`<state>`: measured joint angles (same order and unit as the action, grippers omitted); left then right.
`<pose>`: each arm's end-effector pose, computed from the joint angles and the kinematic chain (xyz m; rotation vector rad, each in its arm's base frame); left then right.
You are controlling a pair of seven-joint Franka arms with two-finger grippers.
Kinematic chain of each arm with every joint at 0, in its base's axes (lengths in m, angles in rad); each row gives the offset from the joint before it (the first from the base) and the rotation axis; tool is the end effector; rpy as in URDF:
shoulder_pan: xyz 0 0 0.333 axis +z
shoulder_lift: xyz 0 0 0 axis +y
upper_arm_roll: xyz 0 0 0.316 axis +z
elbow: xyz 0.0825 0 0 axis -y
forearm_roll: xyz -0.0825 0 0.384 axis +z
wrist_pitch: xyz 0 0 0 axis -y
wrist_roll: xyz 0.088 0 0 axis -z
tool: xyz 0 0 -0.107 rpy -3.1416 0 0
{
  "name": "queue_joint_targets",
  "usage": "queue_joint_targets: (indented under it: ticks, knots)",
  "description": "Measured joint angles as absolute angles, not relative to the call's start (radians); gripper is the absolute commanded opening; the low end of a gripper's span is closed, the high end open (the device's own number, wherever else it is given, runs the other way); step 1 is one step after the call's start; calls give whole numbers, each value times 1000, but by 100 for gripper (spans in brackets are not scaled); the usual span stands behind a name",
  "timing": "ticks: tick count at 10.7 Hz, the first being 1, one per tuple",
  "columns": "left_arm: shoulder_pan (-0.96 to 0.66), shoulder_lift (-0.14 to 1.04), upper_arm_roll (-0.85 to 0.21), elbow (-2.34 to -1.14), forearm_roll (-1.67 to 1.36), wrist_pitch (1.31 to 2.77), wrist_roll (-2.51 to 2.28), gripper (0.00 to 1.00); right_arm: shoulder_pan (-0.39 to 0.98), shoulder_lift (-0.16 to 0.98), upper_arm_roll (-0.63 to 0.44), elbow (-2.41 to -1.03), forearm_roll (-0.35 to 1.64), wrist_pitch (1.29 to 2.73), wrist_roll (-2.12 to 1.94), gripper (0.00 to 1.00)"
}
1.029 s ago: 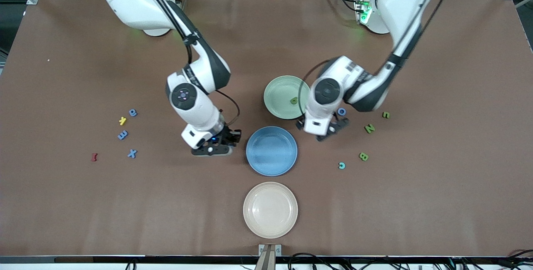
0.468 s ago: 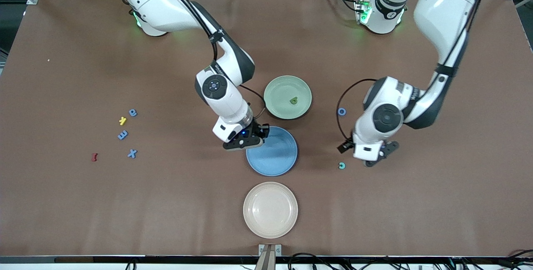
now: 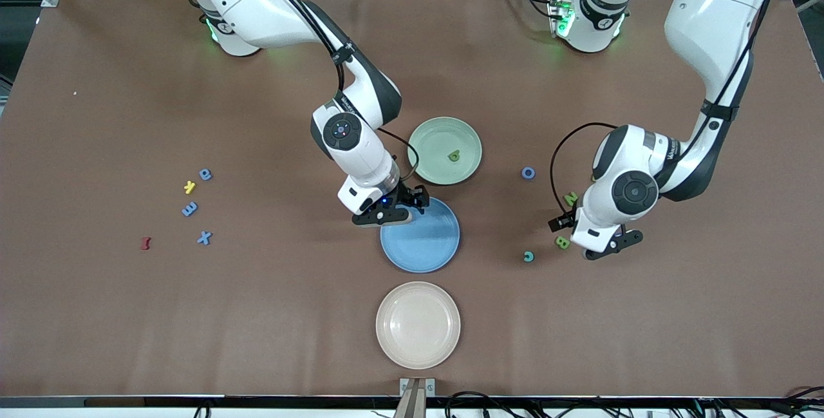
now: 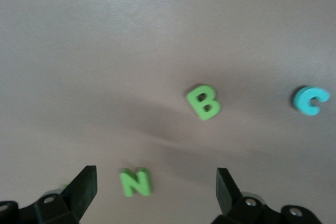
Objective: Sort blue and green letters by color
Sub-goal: 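Drop blue c on the blue plate while the left gripper releases a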
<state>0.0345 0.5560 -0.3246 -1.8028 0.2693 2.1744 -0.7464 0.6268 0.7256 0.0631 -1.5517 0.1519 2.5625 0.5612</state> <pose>0.6162 -0.1594 0.2382 -2.9945 -0.4821 0.1636 0.5709 0.4575 0.2508 -2.8540 0.0122 -0.2137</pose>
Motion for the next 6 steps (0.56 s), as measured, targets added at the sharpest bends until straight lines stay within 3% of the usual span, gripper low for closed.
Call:
queue_joint_targets:
  ticks: [3, 6]
  knots:
    - [139, 417, -344, -2040, 278, 2328, -546, 100, 602, 722, 54, -1537, 152, 2549, 544, 100]
    - [173, 334, -346, -2223, 278, 2416, -383, 100, 513, 685, 49, -1525, 151, 2366, 405, 100]
